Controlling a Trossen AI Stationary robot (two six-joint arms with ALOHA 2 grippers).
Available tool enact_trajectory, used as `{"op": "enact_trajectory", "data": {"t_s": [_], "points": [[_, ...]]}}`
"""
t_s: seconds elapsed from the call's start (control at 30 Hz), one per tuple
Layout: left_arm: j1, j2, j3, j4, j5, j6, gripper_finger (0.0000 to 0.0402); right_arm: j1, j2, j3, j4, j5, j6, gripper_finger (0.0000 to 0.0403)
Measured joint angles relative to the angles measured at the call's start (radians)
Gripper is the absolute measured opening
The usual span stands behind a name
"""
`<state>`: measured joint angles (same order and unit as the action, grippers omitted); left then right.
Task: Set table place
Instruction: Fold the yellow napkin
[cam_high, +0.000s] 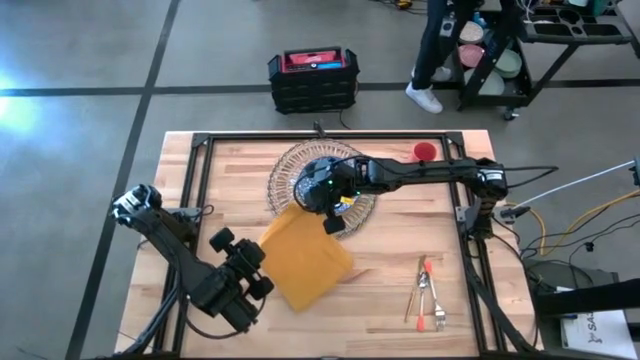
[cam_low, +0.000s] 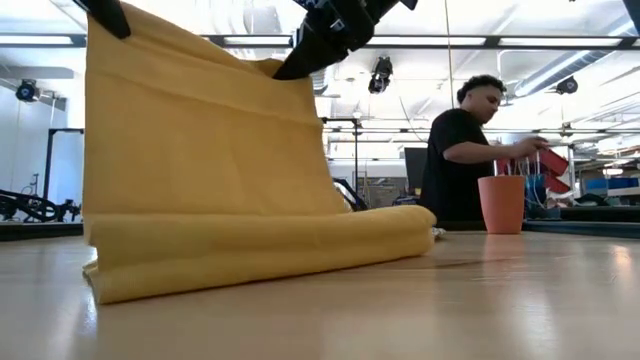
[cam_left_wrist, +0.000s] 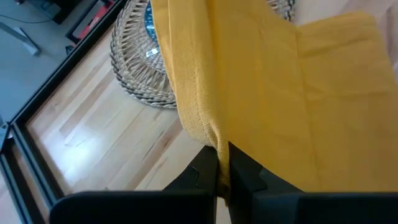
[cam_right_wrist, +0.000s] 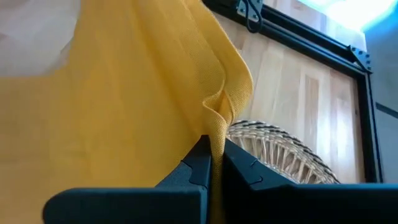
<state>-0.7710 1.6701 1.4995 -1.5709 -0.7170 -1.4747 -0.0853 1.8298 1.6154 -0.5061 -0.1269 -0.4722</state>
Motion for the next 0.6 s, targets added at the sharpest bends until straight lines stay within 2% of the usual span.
{"op": "enact_trajectory", "data": {"t_s": [0.27,0.6], "points": [[0.010,-0.054,-0.083,0.034,-0.017,-0.043,0.0000,-0.009,-0.003,0.001,-0.064,-0.009,0.029,0.0000],[0.010,-0.052,-0.100,0.337,-0.031,0.129,0.0000,0.026,-0.008,0.001,-0.250,-0.045,0.142,0.0000]]}}
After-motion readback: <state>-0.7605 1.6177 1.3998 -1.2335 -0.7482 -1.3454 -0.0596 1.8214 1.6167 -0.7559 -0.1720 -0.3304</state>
